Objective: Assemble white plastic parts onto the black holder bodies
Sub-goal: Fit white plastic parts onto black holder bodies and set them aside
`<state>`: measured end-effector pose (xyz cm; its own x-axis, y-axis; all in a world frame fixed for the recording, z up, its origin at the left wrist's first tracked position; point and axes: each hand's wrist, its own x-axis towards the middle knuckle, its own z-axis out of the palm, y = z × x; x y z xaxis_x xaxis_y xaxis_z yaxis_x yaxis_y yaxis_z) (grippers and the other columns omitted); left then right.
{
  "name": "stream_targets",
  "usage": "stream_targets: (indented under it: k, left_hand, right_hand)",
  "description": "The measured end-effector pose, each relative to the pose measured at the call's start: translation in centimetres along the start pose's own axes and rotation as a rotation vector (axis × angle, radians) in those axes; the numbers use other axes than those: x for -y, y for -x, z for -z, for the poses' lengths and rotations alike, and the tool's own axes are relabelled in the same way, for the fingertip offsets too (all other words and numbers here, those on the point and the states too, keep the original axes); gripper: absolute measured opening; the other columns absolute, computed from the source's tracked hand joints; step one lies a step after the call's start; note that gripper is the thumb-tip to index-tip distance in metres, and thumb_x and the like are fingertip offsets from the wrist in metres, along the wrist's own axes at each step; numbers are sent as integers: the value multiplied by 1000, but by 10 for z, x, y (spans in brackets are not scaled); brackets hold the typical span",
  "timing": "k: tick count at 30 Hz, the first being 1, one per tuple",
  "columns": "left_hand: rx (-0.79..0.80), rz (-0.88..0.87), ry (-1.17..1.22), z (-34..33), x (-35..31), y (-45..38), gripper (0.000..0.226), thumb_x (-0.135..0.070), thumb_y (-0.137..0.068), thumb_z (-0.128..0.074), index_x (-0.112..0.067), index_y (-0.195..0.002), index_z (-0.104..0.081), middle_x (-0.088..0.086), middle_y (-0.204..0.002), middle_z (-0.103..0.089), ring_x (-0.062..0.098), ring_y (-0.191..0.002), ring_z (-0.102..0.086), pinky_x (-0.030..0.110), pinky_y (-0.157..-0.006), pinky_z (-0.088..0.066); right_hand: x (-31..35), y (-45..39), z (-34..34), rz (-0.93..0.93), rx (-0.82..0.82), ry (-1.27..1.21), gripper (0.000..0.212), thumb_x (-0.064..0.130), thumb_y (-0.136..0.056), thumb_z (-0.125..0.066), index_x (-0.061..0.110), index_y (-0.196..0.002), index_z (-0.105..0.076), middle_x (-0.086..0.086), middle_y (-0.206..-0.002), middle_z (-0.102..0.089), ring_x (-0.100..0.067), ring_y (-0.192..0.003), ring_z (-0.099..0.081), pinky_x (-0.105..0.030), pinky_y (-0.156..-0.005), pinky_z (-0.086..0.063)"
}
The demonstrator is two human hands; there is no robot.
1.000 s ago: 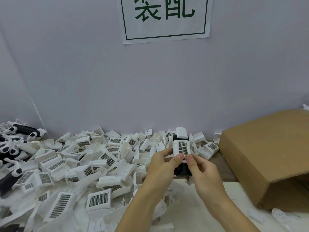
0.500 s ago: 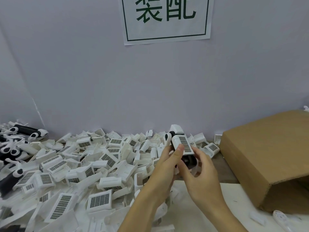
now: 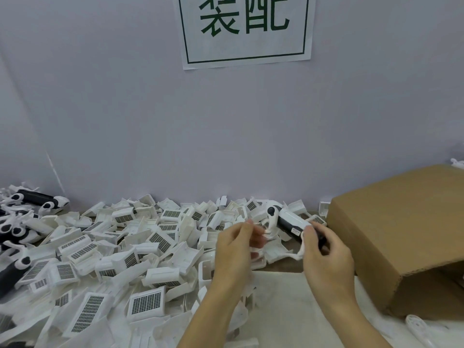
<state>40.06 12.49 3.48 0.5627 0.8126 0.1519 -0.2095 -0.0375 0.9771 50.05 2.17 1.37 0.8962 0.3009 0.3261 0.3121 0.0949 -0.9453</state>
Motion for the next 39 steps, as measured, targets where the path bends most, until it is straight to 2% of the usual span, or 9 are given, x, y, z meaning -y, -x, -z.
stream_targets:
  k: [2,7,12,17,21,25,29,35,39]
  left_hand:
    - [-97,-38,22,3,-3,-3,24,-17,-103,-54,-12,-88,-71,0,-82,-69,13,-77,-63,24,-65,-52]
    - [-68,-8,171,3,-4,-2,21,-31,-103,-54,-37,-118,-68,-14,-120,-65,9,-110,-61,30,-88,-55]
    - [-15,35,200,4,-5,-1,34,-41,-103,-49,-32,-93,-81,-15,-99,-77,8,-77,-70,37,-82,-62]
    - [-38,46,204,4,-4,-1,32,-36,-103,-51,-30,-91,-80,-14,-94,-76,13,-80,-70,35,-80,-61]
    - [-77,77,283,4,-5,-2,28,-22,-100,-53,-33,-92,-77,-14,-99,-76,8,-81,-74,36,-79,-60]
    - [-78,94,318,5,-8,0,27,-35,-98,-56,-32,-86,-79,-8,-93,-78,6,-78,-73,23,-60,-55]
    - [-98,101,256,5,-6,-1,16,-31,-97,-63,-20,-94,-75,1,-96,-73,12,-84,-67,24,-61,-52]
    - [-53,57,220,5,-5,-2,15,-28,-97,-64,-25,-88,-75,-4,-90,-69,14,-80,-60,19,-58,-49]
    - [-43,61,240,8,1,-5,10,-28,-95,-68,-19,-96,-72,-4,-85,-66,16,-71,-57,29,-65,-48]
  right_hand:
    - [-1,-3,3,-102,-14,-83,37,45,-88,-51,14,-72,-64,5,-64,-63,-10,-57,-54,-30,-60,-44]
    - [10,-2,6,-453,179,-432,46,40,-98,-45,1,-86,-68,-21,-67,-65,-26,-47,-55,-27,-41,-44]
    - [14,4,0,-640,336,-516,47,42,-100,-40,3,-94,-66,-22,-65,-63,-26,-40,-49,-25,-36,-42]
    - [15,3,3,-625,334,-491,46,43,-100,-42,4,-93,-66,-22,-66,-64,-25,-42,-47,-25,-37,-42]
    - [11,2,5,-499,367,-471,39,40,-95,-53,5,-100,-70,-18,-73,-65,-25,-52,-53,-31,-46,-46]
    - [6,2,8,-156,402,-390,27,30,-85,-62,24,-107,-76,-9,-106,-73,-22,-92,-67,-40,-79,-50]
    - [7,5,12,68,384,-294,23,18,-88,-69,30,-106,-75,-4,-106,-70,-27,-108,-63,-47,-97,-49]
    - [8,8,14,198,359,-210,35,27,-84,-59,21,-117,-68,3,-108,-71,-18,-106,-65,-34,-91,-52]
    - [4,3,18,226,360,-34,22,22,-93,-61,29,-113,-68,12,-106,-71,-10,-102,-67,-27,-83,-54]
